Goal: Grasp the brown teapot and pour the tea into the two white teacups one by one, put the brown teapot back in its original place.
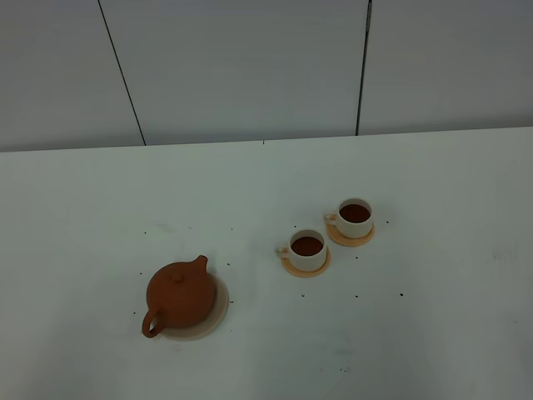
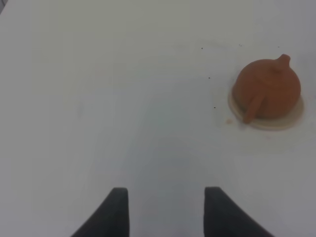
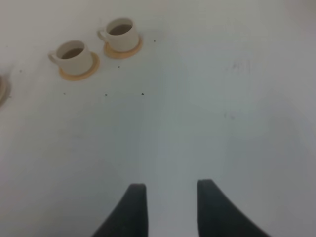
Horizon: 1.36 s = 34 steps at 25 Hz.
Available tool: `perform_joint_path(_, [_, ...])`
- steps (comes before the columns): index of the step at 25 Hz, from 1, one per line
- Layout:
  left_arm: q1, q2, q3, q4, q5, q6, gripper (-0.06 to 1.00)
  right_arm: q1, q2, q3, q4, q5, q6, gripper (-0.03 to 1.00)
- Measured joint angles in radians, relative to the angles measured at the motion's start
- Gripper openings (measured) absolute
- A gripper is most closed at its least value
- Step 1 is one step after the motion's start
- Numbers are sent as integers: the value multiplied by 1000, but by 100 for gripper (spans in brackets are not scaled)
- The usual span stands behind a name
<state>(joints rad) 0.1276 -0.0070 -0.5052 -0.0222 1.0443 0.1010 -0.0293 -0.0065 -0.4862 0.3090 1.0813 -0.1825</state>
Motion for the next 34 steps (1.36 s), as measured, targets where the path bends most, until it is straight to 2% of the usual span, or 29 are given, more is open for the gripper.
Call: perform_joint_path(34, [0, 0, 0, 0, 0, 0, 42, 0, 0, 0, 2, 0, 1, 24])
